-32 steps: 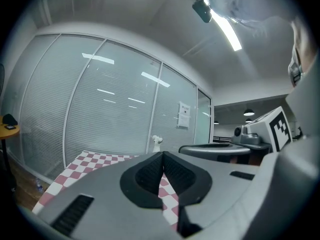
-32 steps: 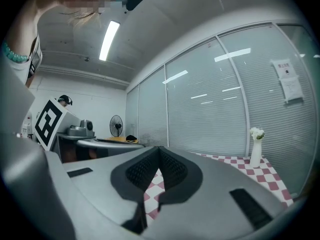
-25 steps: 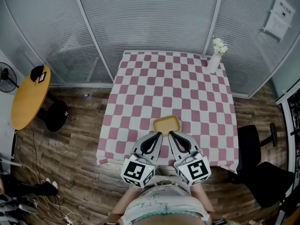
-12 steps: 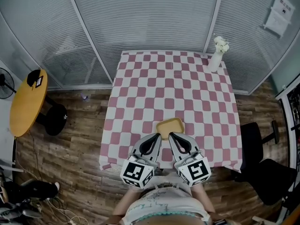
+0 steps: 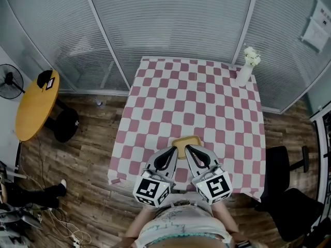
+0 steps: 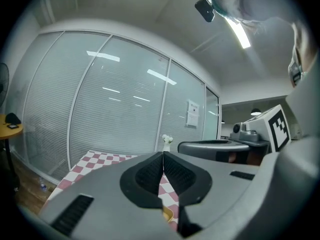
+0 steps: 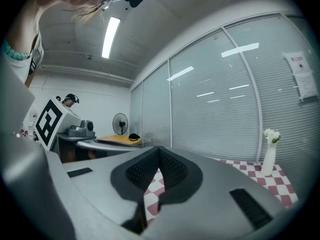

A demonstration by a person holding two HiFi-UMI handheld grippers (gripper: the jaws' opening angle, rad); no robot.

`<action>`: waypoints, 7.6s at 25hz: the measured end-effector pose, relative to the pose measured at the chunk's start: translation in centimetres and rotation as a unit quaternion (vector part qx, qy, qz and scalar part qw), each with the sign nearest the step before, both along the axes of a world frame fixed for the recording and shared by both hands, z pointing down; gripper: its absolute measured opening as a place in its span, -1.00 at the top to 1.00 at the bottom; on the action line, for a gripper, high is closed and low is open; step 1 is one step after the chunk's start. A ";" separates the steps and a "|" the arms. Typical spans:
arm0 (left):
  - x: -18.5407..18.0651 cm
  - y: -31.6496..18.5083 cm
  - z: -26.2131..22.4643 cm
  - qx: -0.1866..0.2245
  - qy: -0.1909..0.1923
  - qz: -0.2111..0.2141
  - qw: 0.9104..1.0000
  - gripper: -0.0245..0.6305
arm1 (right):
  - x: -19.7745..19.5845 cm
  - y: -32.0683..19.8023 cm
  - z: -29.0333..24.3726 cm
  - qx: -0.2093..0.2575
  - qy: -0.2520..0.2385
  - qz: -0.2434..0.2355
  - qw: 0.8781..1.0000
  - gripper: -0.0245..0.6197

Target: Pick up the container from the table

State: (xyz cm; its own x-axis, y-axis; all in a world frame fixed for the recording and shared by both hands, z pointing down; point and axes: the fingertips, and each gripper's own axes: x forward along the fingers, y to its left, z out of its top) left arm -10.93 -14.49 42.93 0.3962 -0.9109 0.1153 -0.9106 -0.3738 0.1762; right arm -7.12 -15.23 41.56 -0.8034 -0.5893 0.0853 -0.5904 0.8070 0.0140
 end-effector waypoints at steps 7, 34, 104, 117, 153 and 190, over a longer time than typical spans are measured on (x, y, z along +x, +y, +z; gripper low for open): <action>2.1 -1.6 -1.2 0.008 -0.005 -0.014 1.000 0.88 | 1.8 -1.3 -0.9 0.004 -0.006 -0.020 1.000 0.95; 3.5 -3.3 -1.3 0.013 -0.012 0.012 1.000 0.88 | 3.8 -2.5 -0.3 -0.003 -0.024 0.012 1.000 0.95; -1.7 -4.2 17.2 -0.176 -0.075 0.086 0.978 0.88 | 3.3 -3.8 3.6 -0.050 0.032 0.117 0.991 0.95; -2.7 -3.5 23.0 -0.236 -0.107 0.100 0.961 0.88 | 3.2 -3.8 4.0 -0.056 0.040 0.126 0.990 0.95; -3.5 -5.4 30.7 -0.340 -0.072 0.055 0.936 0.45 | 3.9 -6.9 5.1 -0.071 0.048 0.126 0.988 0.95; -2.4 -7.1 35.3 -0.407 -0.060 -0.033 0.911 0.68 | 4.7 -7.7 5.6 -0.075 0.049 0.131 0.987 0.95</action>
